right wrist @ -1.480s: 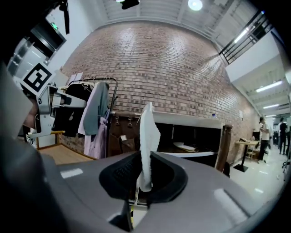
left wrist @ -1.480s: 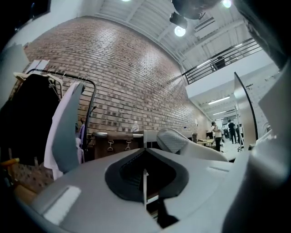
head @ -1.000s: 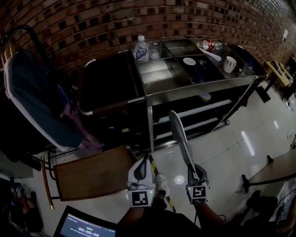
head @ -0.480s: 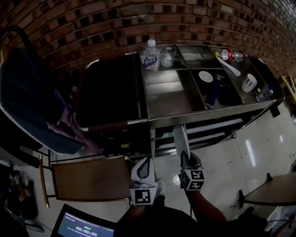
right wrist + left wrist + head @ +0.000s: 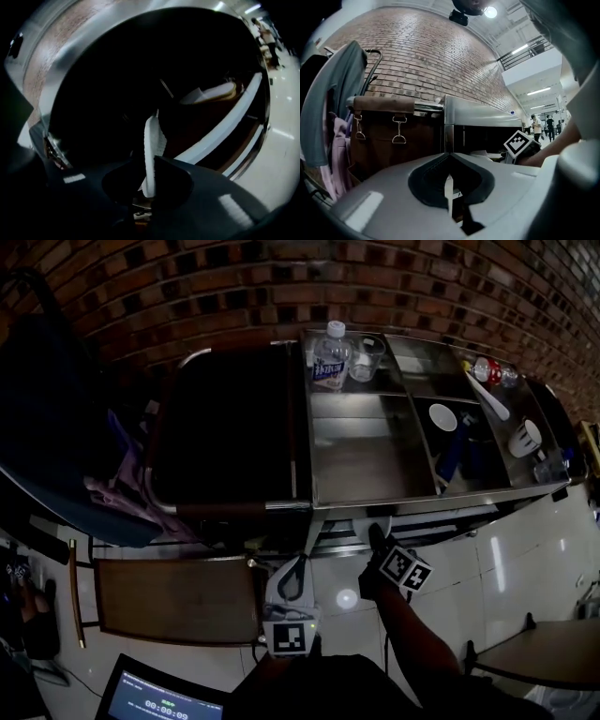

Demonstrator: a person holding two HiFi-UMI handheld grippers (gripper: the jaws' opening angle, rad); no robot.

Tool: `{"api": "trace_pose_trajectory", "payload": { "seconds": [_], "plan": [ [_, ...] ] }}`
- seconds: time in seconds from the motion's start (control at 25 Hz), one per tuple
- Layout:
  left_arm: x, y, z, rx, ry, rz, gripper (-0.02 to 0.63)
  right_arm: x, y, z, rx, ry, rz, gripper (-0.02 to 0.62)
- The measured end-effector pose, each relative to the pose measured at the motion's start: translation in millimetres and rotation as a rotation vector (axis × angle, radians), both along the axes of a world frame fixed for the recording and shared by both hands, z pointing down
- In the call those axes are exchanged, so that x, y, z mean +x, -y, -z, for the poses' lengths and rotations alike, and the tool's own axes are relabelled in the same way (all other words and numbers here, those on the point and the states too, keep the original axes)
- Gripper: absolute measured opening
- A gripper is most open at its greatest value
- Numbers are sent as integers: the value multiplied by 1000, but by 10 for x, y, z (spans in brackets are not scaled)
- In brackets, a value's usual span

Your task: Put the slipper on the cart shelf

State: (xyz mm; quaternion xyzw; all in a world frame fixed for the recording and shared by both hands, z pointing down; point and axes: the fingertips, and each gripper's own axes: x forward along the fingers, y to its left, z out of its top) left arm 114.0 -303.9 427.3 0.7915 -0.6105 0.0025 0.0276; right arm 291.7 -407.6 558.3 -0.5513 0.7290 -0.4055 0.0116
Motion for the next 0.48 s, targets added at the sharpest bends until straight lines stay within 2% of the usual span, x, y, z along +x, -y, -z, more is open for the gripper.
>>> {"api": "trace_pose_trajectory", "payload": {
  "seconds": [0.08,0.16,0.24,0.36,0.48],
  "plan": [
    [22,18,-20,0,10,4,12,13,110,-86,-43,68,-11,40],
    [40,29,-44,-3,5,10,12,36,213,-155,-67,87,-15,41],
    [40,40,-70,-12,4,21,12,44,303,-213,-84,78,-14,44],
    [82,34,-62,-28,53,12,12,112,370,-294,-121,47,-35,57],
    [138,5,25,-3,85,8,12,201,395,-398,-146,10,-46,83]
  ]
}}
